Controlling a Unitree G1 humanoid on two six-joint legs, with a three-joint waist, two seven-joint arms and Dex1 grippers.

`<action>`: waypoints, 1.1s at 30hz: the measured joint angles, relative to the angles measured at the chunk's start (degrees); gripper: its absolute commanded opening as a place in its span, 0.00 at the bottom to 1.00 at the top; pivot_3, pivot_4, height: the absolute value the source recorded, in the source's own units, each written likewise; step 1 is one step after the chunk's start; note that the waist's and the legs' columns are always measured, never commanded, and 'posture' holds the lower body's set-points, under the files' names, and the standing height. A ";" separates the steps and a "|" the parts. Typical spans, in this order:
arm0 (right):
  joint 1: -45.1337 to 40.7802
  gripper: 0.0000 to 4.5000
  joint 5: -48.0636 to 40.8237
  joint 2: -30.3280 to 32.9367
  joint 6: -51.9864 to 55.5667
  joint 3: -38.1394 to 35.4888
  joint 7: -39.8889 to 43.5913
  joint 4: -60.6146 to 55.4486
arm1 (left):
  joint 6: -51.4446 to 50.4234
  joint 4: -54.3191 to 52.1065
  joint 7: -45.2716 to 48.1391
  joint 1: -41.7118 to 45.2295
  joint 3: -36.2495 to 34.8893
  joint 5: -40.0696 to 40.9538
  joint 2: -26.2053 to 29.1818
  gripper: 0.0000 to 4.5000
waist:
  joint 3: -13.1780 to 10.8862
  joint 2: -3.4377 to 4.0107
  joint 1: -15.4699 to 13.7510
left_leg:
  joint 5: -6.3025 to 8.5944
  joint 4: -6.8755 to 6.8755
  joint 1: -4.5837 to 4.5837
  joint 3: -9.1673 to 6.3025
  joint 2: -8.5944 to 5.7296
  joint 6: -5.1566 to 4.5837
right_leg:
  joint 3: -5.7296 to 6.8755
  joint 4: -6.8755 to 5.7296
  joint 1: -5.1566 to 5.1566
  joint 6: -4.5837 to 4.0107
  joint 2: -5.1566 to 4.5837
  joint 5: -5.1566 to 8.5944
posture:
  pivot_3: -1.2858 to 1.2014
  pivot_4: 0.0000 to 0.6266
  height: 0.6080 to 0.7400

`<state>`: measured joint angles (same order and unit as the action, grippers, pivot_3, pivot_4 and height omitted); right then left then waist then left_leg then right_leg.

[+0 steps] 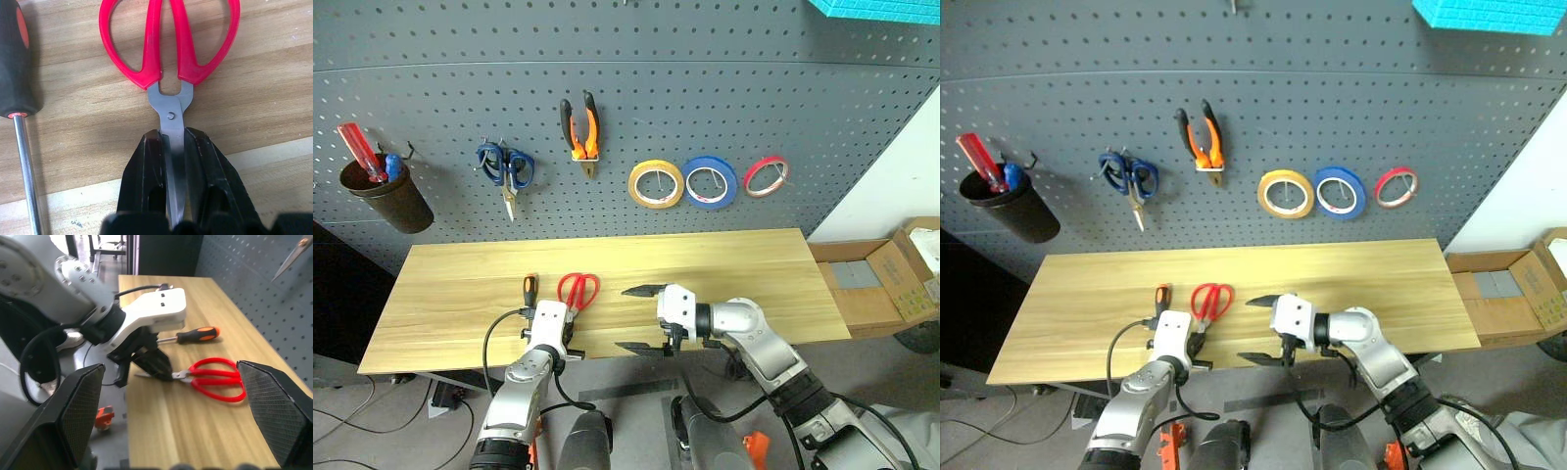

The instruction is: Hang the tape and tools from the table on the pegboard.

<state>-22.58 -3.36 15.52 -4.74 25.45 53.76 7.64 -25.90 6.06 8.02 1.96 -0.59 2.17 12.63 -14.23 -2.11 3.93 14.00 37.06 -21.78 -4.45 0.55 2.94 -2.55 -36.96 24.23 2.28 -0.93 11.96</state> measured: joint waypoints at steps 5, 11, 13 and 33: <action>-0.56 1.00 -0.03 0.05 -0.01 -0.17 0.08 1.10 | 0.23 -1.47 -0.01 -1.36 0.25 -0.72 0.16 0.06 | 0.04 -0.03 -0.12 | 0.00 0.00 -0.01 0.00 0.00 0.00 | 0.00 0.01 0.00 0.00 -0.01 0.00 | 0.49 0.29 1.00; -0.19 1.00 -1.04 4.39 -1.36 -1.90 2.79 -0.67 | 5.93 -16.33 1.10 -10.69 4.42 -7.92 7.78 0.06 | 0.08 0.01 -0.62 | 0.00 -0.05 -0.04 -0.01 0.02 0.01 | -0.01 0.02 0.04 -0.05 -0.02 0.02 | 0.51 0.24 1.00; -0.05 1.00 -2.73 5.04 -0.50 -2.91 3.73 -2.87 | 7.36 -22.05 1.09 -12.49 4.32 -9.66 8.94 0.06 | 0.29 0.04 -0.75 | 0.01 -0.04 -0.05 -0.01 0.02 0.01 | -0.01 0.04 0.03 -0.05 -0.03 0.02 | 0.51 0.22 1.00; -9.97 1.00 -13.78 -3.39 12.87 -12.56 -4.41 -13.51 | 19.95 -29.23 -3.27 -4.05 -11.48 -16.58 13.01 0.06 | 7.22 0.13 -2.38 | 0.01 -0.10 0.57 0.03 0.01 0.00 | 0.01 0.10 -0.54 -0.09 0.10 0.06 | 0.54 0.04 1.00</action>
<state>-32.55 -17.14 12.14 8.14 12.89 49.35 -5.87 -5.96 -23.16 4.75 -2.09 -12.07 -14.41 25.63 -7.01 -1.98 1.56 14.01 36.96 -21.21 -4.43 0.56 2.95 -2.54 -36.86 23.69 2.20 -0.83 12.01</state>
